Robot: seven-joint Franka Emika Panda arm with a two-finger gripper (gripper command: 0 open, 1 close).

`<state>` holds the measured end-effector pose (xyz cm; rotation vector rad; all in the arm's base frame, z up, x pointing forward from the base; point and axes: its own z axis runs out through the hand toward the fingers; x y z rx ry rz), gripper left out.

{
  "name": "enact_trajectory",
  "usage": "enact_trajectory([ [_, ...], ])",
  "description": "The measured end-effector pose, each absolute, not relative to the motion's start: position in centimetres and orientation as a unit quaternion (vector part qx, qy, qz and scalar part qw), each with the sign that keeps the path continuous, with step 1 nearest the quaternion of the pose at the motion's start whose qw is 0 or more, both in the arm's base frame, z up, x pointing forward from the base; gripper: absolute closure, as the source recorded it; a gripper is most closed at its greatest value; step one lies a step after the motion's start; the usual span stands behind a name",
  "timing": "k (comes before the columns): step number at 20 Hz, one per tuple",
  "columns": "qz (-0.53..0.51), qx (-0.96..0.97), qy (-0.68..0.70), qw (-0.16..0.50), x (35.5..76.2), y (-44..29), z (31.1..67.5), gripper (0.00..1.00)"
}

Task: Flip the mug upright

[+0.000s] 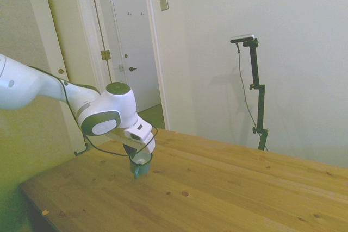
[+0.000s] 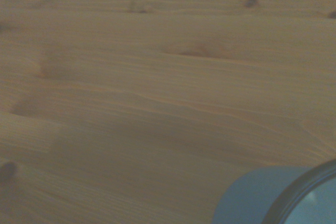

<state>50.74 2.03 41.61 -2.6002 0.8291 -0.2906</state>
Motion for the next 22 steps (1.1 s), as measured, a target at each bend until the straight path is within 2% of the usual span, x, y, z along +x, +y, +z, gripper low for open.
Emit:
enact_trajectory([
  [8,-0.162,-0.918,0.354,0.068,48.6,2.9,42.1,1.0],
  [15,-0.128,-0.914,0.382,0.051,50.1,1.2,42.7,1.0],
  [22,-0.106,-0.908,0.404,0.032,53.7,-2.0,40.7,1.0],
])
